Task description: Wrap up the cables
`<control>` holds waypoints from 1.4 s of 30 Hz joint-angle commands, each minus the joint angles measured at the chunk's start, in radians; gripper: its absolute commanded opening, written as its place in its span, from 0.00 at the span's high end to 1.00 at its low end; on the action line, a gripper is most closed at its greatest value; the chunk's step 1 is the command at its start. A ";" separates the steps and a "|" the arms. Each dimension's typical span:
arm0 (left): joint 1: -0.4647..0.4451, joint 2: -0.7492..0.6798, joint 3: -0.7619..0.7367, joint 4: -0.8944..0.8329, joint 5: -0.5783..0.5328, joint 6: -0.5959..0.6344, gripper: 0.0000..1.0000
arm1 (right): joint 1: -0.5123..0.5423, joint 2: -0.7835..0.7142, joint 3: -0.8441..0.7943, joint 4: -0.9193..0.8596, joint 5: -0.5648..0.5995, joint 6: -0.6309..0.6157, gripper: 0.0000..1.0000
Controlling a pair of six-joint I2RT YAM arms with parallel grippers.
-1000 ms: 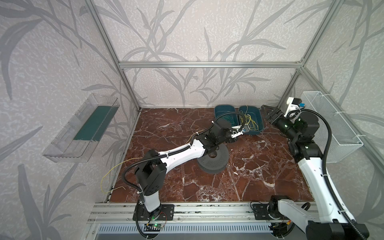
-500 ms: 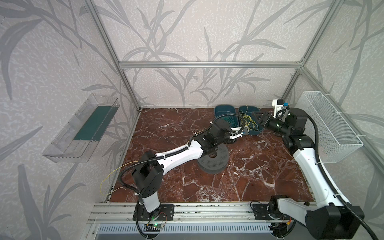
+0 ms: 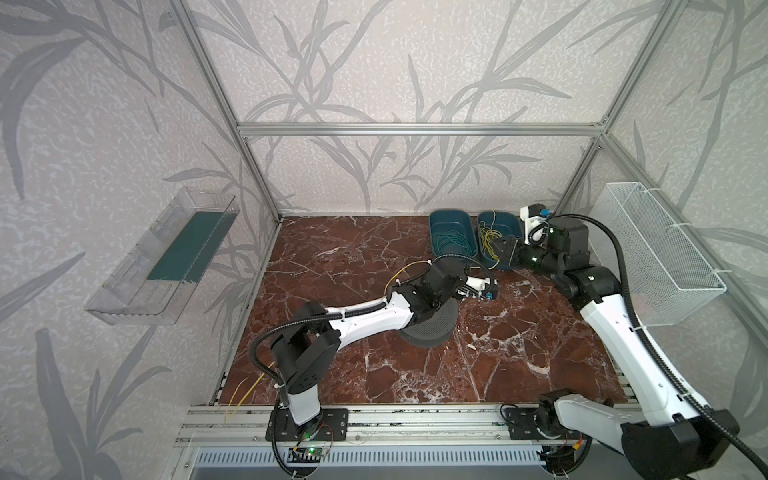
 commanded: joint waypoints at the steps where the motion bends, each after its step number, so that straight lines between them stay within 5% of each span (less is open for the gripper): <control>1: -0.010 0.007 -0.005 0.042 -0.065 0.151 1.00 | 0.057 0.032 0.051 -0.143 0.248 -0.159 0.60; 7: -0.014 0.008 -0.001 0.006 -0.086 0.188 1.00 | 0.131 0.091 0.095 -0.204 0.399 -0.234 0.66; 19: -0.016 0.031 0.014 -0.003 -0.113 0.227 1.00 | 0.146 0.219 0.152 -0.205 0.483 -0.227 0.70; 25: -0.018 0.035 0.015 0.000 -0.132 0.235 1.00 | 0.146 0.261 0.167 -0.199 0.469 -0.208 0.80; 36: -0.016 0.034 0.011 0.018 -0.136 0.243 1.00 | 0.131 0.288 0.133 -0.165 0.465 -0.187 0.80; 42: -0.017 0.031 0.006 0.023 -0.141 0.248 1.00 | 0.122 0.309 0.133 -0.151 0.448 -0.176 0.88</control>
